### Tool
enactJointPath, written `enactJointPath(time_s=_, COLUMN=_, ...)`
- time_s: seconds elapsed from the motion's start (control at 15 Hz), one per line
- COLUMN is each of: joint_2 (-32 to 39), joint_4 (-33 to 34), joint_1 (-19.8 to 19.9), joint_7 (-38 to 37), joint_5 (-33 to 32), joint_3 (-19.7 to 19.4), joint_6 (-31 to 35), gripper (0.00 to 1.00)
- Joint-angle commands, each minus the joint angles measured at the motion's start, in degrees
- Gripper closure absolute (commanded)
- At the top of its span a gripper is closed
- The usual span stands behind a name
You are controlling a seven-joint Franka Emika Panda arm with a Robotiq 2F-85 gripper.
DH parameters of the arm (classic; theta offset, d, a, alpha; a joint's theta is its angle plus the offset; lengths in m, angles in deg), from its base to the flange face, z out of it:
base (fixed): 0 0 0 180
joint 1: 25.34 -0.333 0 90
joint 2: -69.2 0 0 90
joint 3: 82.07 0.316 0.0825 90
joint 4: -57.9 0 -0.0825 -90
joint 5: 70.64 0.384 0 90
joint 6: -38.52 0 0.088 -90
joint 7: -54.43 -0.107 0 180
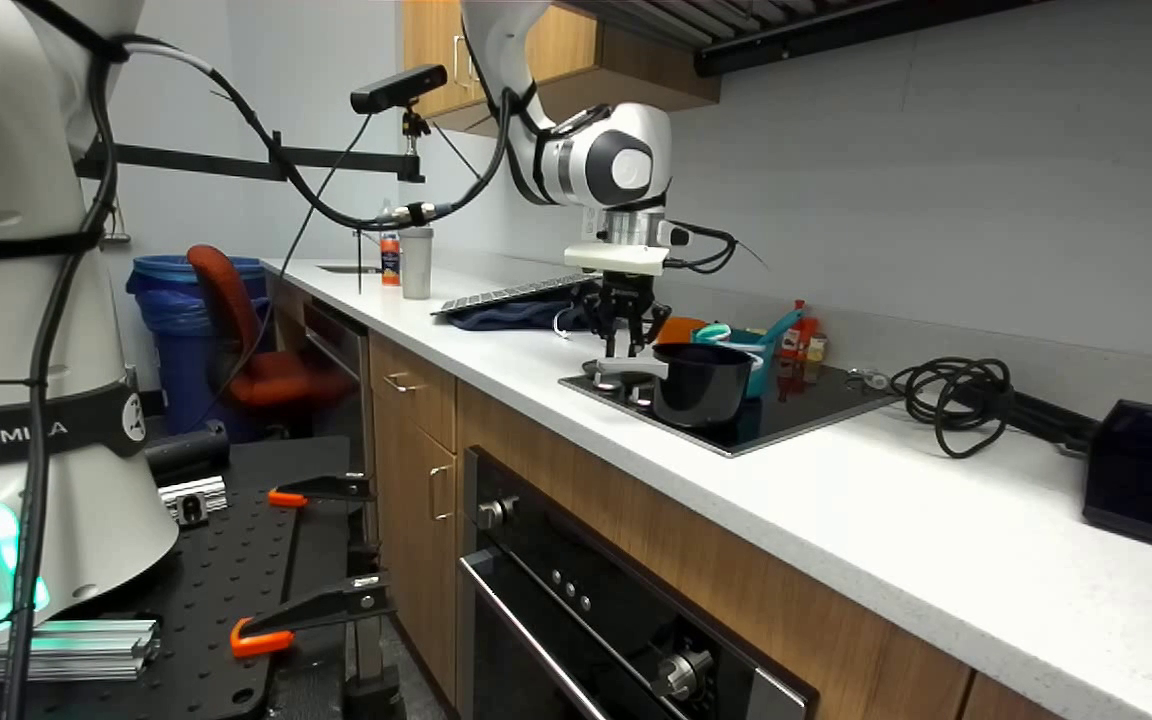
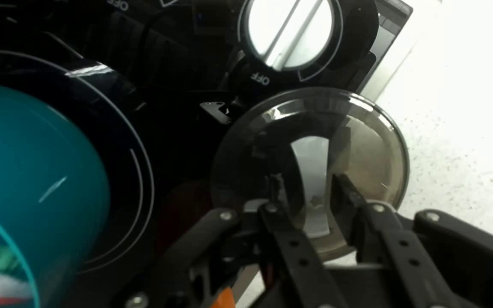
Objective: Close the lid on the pot
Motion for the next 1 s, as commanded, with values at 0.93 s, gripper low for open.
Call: enactJointPath(time_s=0.93, joint_2=-16.13, joint_4=-10.93, joint_1=-2.75, joint_7=-12.64, joint_5=-2.28, joint_3=-1.51, joint_6=-5.16, gripper=0.96)
